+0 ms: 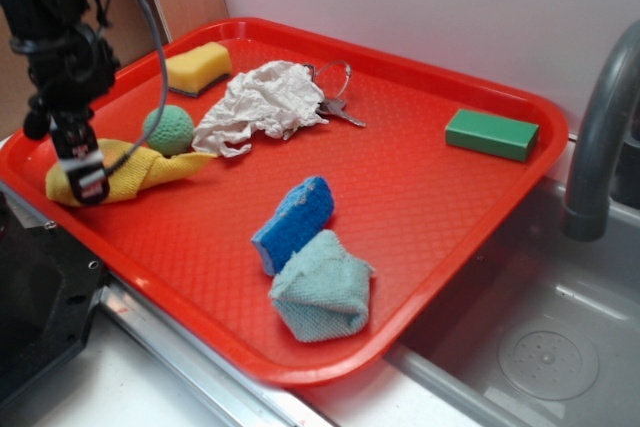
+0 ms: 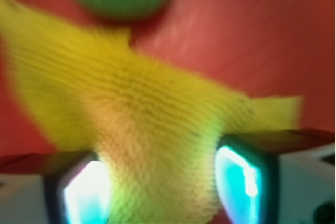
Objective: Grab the yellow cloth.
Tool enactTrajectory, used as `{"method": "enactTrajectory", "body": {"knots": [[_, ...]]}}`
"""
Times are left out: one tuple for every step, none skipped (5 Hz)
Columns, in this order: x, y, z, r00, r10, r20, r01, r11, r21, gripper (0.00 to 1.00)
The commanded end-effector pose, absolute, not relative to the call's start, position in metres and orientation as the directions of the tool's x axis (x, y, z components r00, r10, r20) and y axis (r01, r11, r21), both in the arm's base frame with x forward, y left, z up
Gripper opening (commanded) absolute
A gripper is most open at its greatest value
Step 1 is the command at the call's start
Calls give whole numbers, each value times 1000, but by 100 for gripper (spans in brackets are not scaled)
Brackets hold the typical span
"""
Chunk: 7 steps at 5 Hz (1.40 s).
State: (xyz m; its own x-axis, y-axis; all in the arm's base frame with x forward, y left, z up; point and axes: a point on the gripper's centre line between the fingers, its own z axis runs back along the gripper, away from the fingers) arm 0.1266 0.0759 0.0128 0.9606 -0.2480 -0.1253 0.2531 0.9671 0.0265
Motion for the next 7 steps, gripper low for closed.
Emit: {"method": "enactTrajectory", "body": {"knots": [[121,76,23,967,-236,-93,240,970,31,0],[126,71,25,966,-235,-109,238,971,17,0],[135,59,62,966,-232,-118,236,971,22,0],[159,36,113,995,-92,-44,93,995,31,0],[156,21,166,997,60,54,-62,997,51,0],[143,18,215,989,118,84,-126,987,95,0],[124,23,265,984,140,110,-151,983,106,0]]}}
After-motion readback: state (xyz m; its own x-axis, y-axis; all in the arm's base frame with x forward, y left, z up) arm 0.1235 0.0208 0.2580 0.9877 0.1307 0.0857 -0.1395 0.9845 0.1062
